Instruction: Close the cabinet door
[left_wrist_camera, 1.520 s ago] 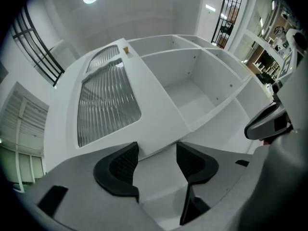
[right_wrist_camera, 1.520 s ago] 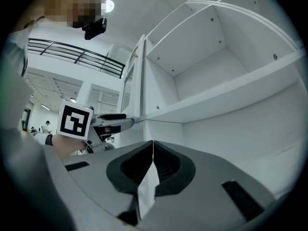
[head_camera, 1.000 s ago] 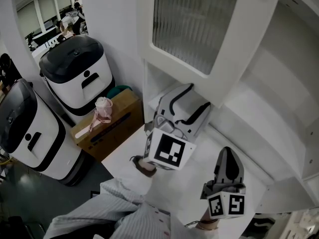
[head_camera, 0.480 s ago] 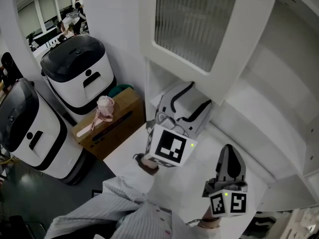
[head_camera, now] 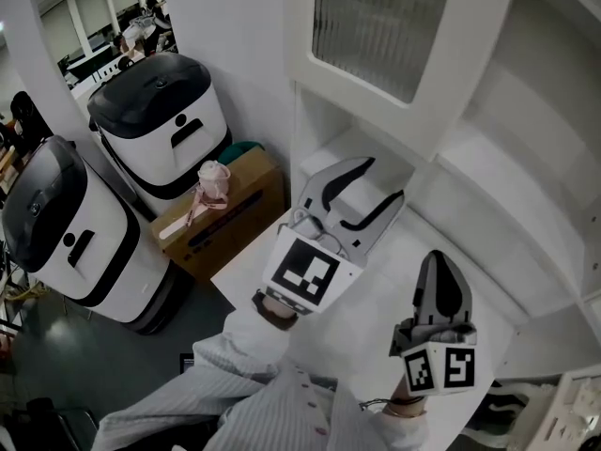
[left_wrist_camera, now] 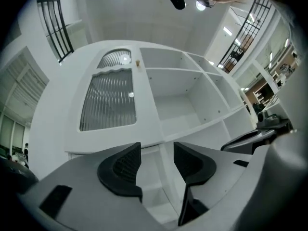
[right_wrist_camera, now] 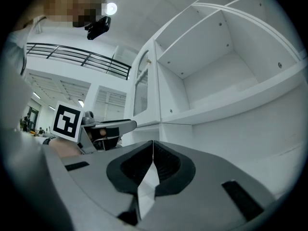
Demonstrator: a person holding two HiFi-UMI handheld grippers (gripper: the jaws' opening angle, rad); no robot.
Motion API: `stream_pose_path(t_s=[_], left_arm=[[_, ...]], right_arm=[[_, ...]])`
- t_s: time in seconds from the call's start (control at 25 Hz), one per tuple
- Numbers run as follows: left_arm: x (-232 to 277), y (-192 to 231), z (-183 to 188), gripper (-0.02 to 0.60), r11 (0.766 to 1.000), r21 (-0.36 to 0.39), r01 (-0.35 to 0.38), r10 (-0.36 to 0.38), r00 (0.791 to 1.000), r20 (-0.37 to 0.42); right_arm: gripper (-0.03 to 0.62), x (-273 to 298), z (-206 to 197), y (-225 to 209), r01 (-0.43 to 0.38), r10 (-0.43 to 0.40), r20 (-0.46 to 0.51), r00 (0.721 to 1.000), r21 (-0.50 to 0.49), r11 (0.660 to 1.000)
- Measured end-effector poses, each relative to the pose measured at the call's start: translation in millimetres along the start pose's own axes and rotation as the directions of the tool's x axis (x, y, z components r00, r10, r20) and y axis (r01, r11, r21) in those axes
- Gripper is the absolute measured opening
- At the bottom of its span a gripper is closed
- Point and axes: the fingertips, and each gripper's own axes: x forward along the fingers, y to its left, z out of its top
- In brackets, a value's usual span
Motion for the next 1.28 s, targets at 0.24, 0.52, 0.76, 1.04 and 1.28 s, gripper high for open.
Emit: stream_pose_path(t_s=[0.24,0.52,0.76,1.04,1.28], left_arm=[[-30,-44,-15,0.178,0.993,-0.076,0.087,-0.090,0.995,-0.031],[-58,-100,-35,0.071,0.966,-0.195,0.167,-0.182,0.981,-0.062],[-66,-141,-45,0.014,0.941,-0.261,0.215,-0.237,0.970,-0.055],[-66,-162,-51,0.011,0.934,-0.275,0.228,-0.256,0.964,-0.069],[-66,-163,-49,0.009,0.940,-0.259,0.221,-0.247,0.966,-0.074]], right_arm=[[0.014,-18,-7,12,-0.022,0.022,-0.030,0.999,0.011,1.000],[0.014,-48,-18,18,-0.034,0.034,-0.060,0.998,0.003,0.999],[0.012,-70,-28,12,-0.024,0.025,-0.084,0.996,0.013,1.000],[0.012,-85,-35,4,-0.029,0.031,-0.101,0.994,0.017,0.999],[0.012,-86,-37,5,-0.049,0.050,-0.112,0.993,0.013,0.999]])
